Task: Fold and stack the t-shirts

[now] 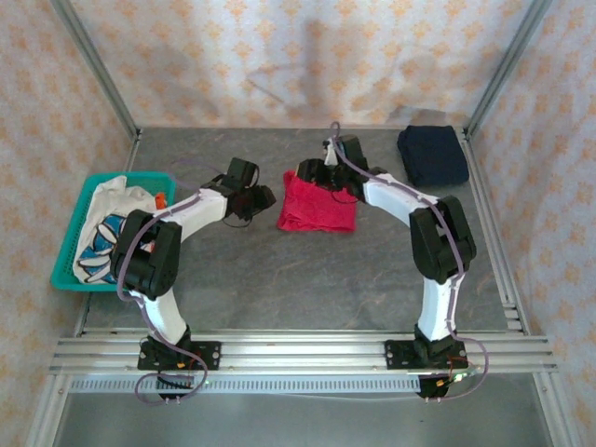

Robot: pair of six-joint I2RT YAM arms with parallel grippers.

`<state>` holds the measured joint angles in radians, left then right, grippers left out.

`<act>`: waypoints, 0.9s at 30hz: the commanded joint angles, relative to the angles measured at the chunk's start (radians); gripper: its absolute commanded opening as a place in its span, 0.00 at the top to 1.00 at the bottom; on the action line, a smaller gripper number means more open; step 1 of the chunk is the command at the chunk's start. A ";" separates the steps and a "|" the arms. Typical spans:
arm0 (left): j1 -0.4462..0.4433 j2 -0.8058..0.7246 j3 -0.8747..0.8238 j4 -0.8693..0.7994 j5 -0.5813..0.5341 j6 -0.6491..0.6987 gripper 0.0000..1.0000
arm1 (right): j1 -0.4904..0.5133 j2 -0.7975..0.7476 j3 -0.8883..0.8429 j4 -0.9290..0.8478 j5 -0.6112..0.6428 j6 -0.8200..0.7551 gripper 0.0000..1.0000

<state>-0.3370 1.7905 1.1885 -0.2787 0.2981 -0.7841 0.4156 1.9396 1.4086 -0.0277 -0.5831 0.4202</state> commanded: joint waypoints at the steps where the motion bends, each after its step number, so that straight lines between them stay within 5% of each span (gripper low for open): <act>1: -0.076 0.024 0.105 -0.035 -0.042 0.002 0.32 | -0.070 0.002 -0.037 -0.067 0.106 -0.040 0.43; 3: -0.110 0.061 0.160 -0.058 -0.056 0.003 0.30 | -0.103 -0.009 -0.061 -0.062 0.127 -0.036 0.43; 8: -0.162 0.174 0.231 -0.026 0.004 -0.033 0.63 | -0.175 0.021 -0.037 -0.109 0.071 -0.102 0.44; 14: -0.161 0.279 0.245 -0.021 -0.026 -0.073 0.83 | -0.182 0.191 0.189 -0.279 0.005 -0.224 0.55; 20: -0.139 0.332 0.287 -0.076 -0.060 -0.052 0.88 | -0.181 0.274 0.274 -0.325 -0.046 -0.237 0.63; 27: -0.106 0.405 0.408 -0.171 -0.082 0.018 0.88 | -0.182 0.131 0.034 -0.283 -0.054 -0.253 0.69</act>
<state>-0.4671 2.1468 1.5471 -0.3569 0.2710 -0.8097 0.2329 2.1666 1.5276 -0.2958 -0.6163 0.1917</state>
